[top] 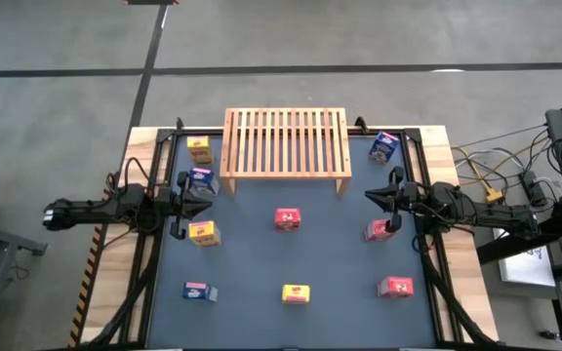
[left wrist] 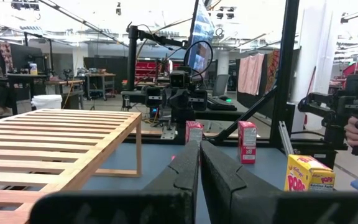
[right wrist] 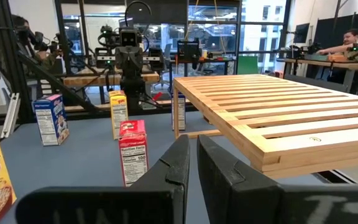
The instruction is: Stack cereal on shelf
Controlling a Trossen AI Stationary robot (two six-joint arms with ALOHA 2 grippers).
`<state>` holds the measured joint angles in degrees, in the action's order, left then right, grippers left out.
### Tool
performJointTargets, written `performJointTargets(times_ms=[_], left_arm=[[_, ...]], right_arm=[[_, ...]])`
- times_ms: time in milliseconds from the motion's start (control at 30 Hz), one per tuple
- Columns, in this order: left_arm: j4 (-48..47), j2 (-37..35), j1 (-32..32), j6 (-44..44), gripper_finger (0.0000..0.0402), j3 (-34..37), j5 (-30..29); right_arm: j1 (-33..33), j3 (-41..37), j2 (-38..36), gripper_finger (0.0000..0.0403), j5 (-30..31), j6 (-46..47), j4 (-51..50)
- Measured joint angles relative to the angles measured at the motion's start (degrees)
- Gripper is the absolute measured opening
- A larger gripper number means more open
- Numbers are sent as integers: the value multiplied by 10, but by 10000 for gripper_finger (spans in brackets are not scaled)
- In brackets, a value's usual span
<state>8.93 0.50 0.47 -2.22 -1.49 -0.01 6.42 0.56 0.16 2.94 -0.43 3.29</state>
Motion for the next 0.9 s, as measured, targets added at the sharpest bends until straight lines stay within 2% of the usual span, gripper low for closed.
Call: performJointTargets(times_ms=[533,633,733,800,900], left_arm=[[1,0,0,7,0,0,-2],[16,0,0,-2,0,0,-46],[79,0,0,-45,0,-1,-81],[95,0,0,-34,0,-24,-83],[21,12,0,-29,0,-100,-84]], right_arm=[[0,0,0,22,0,0,0],[0,0,0,22,0,-1,0],[0,0,0,22,0,-1,0],[0,0,0,22,0,-1,0],[0,0,0,22,1,0,0]])
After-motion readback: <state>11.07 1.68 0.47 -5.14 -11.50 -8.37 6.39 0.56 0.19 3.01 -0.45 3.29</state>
